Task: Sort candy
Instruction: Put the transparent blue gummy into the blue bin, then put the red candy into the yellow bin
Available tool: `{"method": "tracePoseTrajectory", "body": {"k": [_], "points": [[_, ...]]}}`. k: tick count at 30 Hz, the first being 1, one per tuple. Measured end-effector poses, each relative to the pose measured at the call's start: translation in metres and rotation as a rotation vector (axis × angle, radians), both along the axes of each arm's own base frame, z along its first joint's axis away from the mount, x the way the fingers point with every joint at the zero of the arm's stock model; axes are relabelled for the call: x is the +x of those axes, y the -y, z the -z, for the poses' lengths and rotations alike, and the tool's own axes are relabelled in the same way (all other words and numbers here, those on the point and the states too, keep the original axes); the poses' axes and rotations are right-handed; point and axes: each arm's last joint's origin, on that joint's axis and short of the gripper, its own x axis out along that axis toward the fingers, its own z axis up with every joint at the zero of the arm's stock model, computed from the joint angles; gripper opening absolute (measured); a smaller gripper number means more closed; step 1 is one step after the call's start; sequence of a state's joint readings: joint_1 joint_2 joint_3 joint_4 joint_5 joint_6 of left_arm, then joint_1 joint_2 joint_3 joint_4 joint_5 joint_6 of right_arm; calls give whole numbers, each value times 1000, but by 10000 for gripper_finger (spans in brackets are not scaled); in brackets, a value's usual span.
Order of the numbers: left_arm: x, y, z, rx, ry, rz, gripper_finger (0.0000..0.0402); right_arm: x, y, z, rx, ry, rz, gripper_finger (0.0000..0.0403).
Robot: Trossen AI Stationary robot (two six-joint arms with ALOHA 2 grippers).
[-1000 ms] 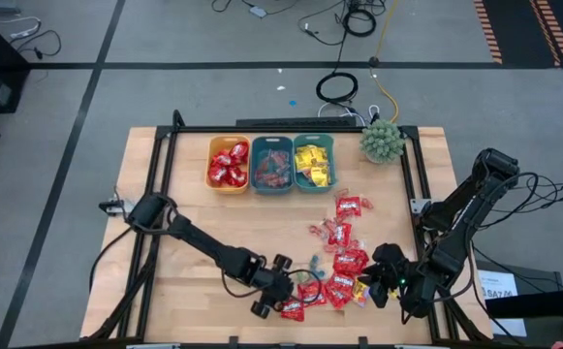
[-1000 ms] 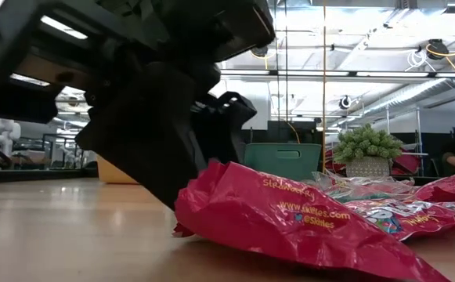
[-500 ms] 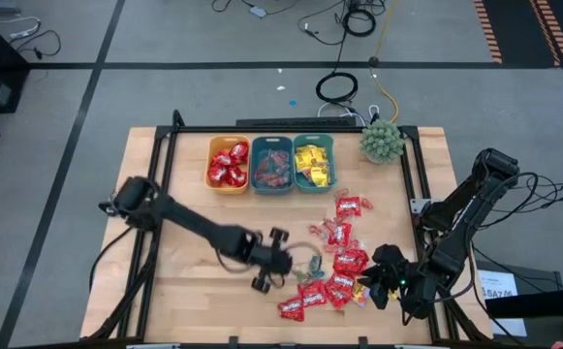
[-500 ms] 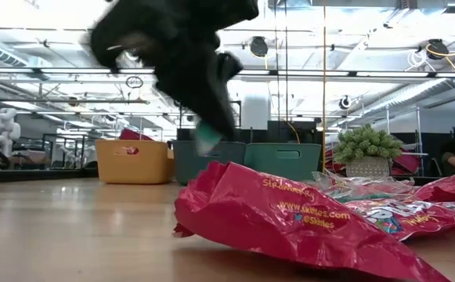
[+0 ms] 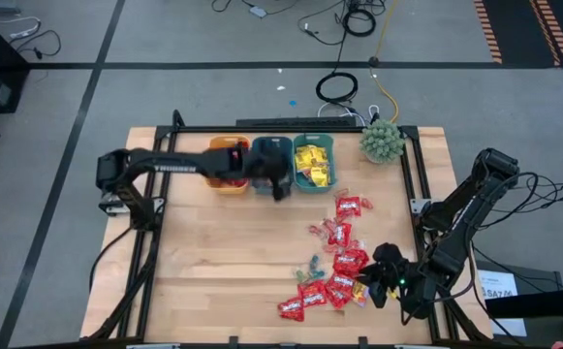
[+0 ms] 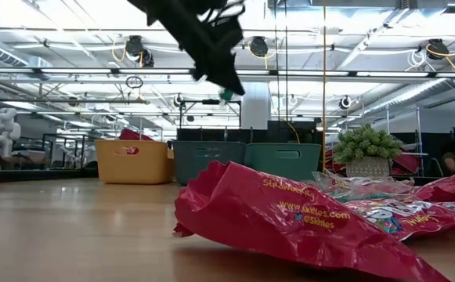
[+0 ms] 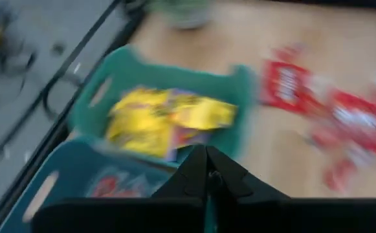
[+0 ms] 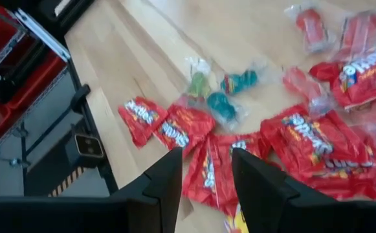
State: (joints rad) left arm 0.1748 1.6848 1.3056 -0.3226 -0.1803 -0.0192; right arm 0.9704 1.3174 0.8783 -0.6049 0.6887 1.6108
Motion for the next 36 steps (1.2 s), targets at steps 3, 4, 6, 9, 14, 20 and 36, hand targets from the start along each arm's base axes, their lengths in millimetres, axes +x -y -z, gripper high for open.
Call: {"method": "tracePoseTrajectory", "body": {"k": [3, 4, 6, 9, 14, 20, 36], "points": [[-6, -28, 2, -76, 26, -144, 27, 0, 1, 0, -11, 17, 17, 125], [-8, -35, 2, -80, 28, -164, 36, 1, 1, 0, -12, 19, 26, 125], [-12, -45, 2, -81, 22, -185, 57, 1, 3, 0, -10, 26, 52, 125], [-16, -57, 2, -84, 18, -209, 96, 1, 4, 0, 9, 29, 84, 125], [-21, -69, 2, -53, 7, -213, 168, 1, 5, 1, 31, 26, 111, 125], [-19, -71, -1, 80, -23, -102, 220, -1, 7, 2, 15, -1, 116, 125], [-7, -59, -13, 147, 72, 73, 226, -4, 11, 5, -106, -61, 31, 125]]}}
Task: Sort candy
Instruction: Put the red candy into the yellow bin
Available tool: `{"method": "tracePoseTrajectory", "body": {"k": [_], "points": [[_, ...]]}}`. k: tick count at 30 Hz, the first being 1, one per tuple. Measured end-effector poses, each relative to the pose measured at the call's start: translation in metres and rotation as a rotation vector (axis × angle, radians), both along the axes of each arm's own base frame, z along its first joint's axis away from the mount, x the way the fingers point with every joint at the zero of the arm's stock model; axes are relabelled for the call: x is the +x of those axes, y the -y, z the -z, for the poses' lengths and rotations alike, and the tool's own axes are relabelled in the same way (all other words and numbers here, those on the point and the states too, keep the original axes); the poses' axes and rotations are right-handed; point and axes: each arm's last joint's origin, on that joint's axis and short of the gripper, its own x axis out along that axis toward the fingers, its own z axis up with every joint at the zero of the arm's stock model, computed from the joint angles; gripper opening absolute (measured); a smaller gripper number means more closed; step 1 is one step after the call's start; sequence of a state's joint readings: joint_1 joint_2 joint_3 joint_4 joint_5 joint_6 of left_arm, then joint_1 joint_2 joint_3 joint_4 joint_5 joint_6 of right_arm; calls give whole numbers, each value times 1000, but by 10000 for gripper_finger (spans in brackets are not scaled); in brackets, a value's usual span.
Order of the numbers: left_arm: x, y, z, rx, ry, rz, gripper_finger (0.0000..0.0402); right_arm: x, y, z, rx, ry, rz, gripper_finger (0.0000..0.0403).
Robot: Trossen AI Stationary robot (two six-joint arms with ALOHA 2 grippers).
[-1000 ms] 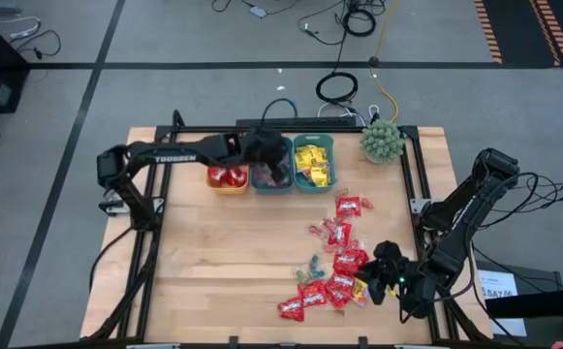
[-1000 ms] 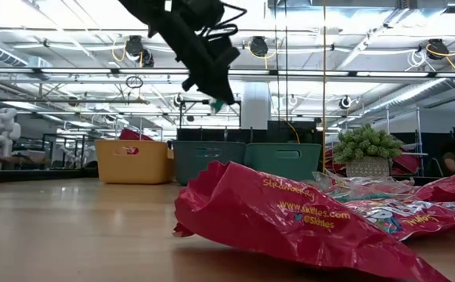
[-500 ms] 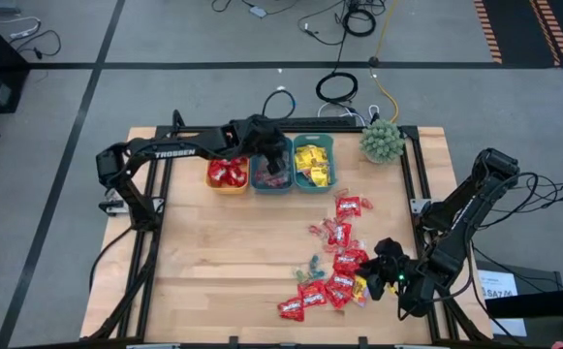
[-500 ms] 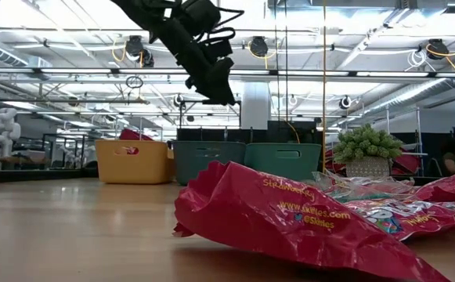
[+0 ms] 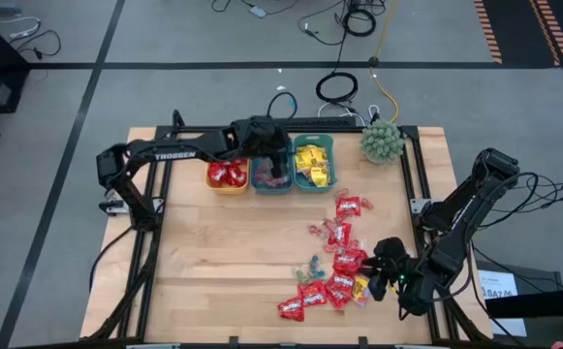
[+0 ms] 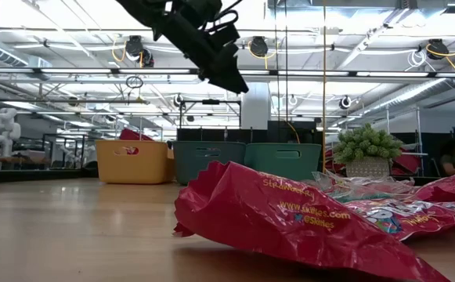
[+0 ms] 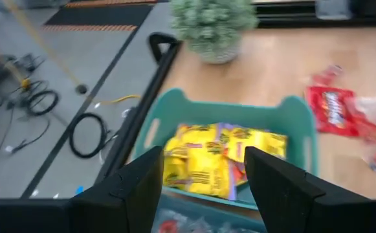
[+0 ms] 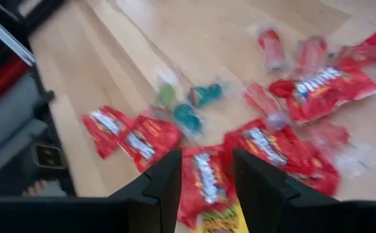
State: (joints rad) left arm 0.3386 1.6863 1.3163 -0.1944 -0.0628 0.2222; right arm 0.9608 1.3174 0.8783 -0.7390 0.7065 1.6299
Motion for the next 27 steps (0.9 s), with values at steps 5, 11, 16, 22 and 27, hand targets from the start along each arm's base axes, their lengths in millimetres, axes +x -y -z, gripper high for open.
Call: {"method": "tracePoseTrajectory", "body": {"k": [5, 11, 16, 22, 27], "points": [[4, 13, 0, 58, -27, 92, 226, -6, 9, 7, -3, -246, -64, 125], [8, 37, -2, 49, -25, 196, 226, -7, 17, 10, -45, -389, -130, 125], [-2, 68, -23, 54, -2, 273, 226, -6, 22, 9, -187, -378, -236, 125], [-19, 121, -49, 4, 50, 372, 226, -8, 30, -2, -379, -285, -325, 109], [-28, 175, -44, -77, -14, 374, 226, -15, 33, -16, -439, -212, -453, 37]]}}
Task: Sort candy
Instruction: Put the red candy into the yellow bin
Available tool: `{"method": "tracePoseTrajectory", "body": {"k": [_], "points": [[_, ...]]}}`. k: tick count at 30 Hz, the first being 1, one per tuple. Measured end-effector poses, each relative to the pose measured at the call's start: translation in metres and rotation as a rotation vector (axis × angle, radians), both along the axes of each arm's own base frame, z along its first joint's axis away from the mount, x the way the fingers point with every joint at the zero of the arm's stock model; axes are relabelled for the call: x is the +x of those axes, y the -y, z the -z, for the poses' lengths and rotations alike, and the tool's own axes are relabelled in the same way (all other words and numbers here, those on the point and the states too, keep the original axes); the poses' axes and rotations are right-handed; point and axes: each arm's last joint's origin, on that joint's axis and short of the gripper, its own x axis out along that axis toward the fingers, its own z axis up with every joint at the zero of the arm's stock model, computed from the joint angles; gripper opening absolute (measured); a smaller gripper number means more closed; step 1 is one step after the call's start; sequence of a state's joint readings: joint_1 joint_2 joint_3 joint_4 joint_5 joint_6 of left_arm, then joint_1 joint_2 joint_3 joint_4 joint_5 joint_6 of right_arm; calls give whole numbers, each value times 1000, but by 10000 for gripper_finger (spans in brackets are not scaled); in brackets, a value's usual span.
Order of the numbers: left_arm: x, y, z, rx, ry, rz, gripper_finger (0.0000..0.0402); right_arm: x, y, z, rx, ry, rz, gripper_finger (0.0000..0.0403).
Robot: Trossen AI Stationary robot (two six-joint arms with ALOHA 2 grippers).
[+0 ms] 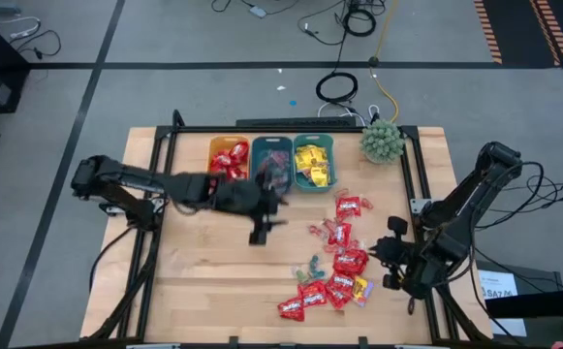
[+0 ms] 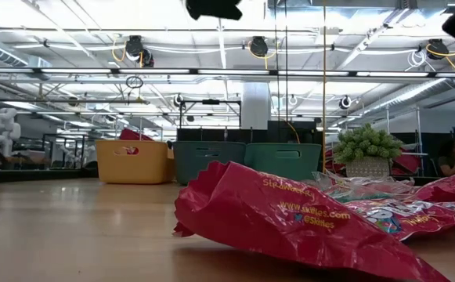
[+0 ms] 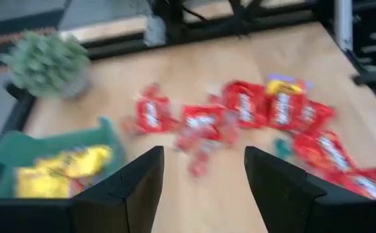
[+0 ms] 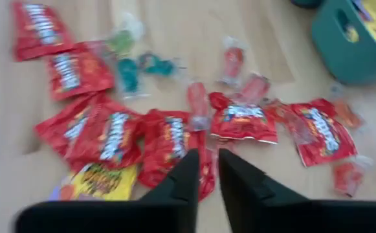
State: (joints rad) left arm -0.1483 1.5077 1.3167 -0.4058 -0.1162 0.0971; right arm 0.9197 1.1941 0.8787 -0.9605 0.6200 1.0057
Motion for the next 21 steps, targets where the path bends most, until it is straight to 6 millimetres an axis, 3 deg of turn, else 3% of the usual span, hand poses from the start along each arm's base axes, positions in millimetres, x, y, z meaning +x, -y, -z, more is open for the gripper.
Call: {"method": "tracePoseTrajectory", "body": {"k": [3, 11, 16, 21], "points": [[-2, 37, 9, -2, -25, 17, 226, -8, 1, -9, 27, 26, -66, 7], [2, 120, 53, -65, -78, 63, 226, -16, 6, -20, 83, 55, -97, 3], [19, 159, 94, -77, -40, 108, 226, -14, 3, -23, 120, 75, -131, 3], [38, 182, 142, -101, -2, 136, 226, -11, -2, -26, 154, 107, -166, 1]]}}
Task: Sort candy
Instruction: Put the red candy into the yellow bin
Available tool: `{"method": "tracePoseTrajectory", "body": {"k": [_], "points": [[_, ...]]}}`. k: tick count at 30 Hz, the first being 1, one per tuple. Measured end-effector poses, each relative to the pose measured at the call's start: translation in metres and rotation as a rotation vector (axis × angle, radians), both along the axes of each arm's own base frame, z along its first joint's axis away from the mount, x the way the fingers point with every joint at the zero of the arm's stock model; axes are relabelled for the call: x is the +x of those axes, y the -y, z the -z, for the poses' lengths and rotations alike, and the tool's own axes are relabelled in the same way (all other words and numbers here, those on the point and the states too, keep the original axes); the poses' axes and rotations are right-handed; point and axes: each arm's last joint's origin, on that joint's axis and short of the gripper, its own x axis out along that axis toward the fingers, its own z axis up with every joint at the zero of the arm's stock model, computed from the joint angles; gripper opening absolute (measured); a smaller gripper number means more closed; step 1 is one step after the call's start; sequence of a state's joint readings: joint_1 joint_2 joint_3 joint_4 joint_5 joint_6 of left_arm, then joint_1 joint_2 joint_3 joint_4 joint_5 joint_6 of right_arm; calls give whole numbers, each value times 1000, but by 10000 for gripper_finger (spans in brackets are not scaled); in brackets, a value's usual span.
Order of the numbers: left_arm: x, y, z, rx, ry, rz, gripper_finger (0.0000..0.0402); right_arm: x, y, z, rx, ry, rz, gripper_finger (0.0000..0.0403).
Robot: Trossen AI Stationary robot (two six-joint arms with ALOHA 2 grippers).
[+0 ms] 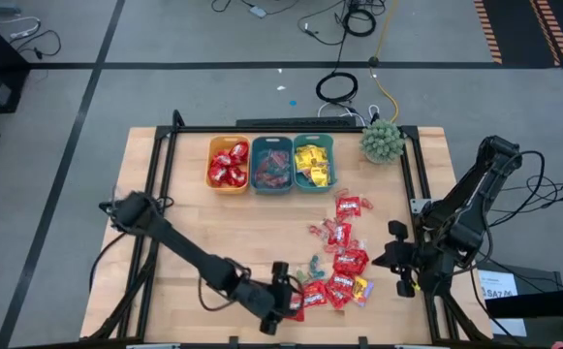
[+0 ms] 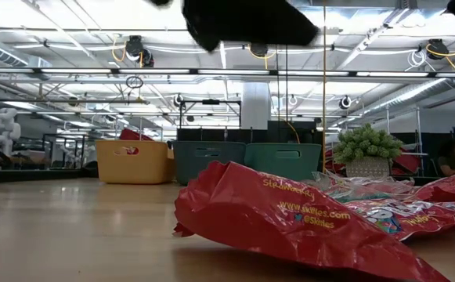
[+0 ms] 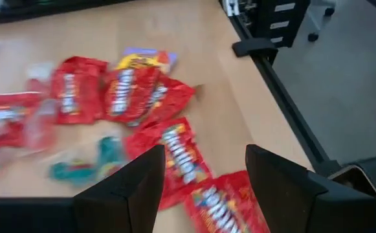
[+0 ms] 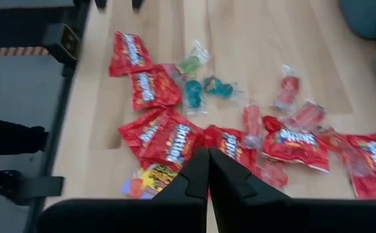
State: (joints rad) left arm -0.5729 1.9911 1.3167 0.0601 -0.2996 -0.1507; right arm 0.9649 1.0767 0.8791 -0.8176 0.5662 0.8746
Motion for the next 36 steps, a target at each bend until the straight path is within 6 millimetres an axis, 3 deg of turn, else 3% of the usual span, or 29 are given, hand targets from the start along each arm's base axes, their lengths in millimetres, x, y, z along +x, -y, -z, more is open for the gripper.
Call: {"method": "tracePoseTrajectory", "body": {"k": [8, 12, 16, 20, 24, 28, 36], "points": [[12, 14, 85, -148, -171, 59, 226, 0, -1, 0, 16, -12, -12, 1], [9, 20, 110, -195, -228, 30, 216, 0, -1, 0, 16, -12, -12, 1], [8, 23, 115, -197, -240, 33, 149, 0, -1, 0, 14, -12, -13, 1], [6, 23, 103, -218, -247, 47, 44, 0, -1, 0, 10, -13, -16, 1], [5, 16, 83, -214, -246, 31, 42, 0, -1, 0, 1, -11, -26, 0], [-1, -2, 51, -79, -246, -34, 42, 0, -1, 0, -3, -8, -27, 0], [-12, -70, -41, 143, -162, -182, 42, 0, -1, 0, -5, -6, -28, 0]]}}
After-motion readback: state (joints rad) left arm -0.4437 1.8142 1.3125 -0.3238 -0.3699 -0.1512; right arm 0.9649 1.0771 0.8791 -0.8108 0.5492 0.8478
